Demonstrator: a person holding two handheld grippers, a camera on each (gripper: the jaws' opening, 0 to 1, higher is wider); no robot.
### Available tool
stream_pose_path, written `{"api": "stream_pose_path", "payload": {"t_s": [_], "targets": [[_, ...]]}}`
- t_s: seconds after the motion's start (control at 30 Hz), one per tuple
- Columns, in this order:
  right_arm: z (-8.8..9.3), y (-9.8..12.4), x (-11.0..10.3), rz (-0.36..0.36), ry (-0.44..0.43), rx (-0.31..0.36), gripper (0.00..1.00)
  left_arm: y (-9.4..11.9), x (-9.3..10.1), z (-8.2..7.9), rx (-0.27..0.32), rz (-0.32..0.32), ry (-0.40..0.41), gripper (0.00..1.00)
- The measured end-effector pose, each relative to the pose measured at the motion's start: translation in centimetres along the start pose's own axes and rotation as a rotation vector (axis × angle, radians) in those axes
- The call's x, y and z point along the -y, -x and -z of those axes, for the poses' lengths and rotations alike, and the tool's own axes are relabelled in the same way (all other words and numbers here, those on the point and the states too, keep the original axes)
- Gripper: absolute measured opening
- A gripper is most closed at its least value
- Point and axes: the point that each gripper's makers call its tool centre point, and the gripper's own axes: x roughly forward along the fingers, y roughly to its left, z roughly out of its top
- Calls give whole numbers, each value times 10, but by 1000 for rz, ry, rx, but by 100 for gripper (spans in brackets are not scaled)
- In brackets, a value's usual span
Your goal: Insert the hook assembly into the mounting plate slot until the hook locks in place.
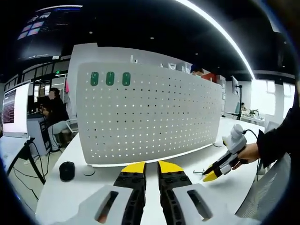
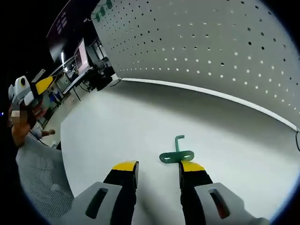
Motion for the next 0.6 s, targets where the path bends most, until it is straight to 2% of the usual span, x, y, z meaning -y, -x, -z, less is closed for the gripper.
{"api": "stream_pose_path", "payload": {"t_s": [0.6], "targets": [[-23, -27, -27, -69, 81, -11, 35, -2, 3, 4, -16, 17, 1, 9]]}}
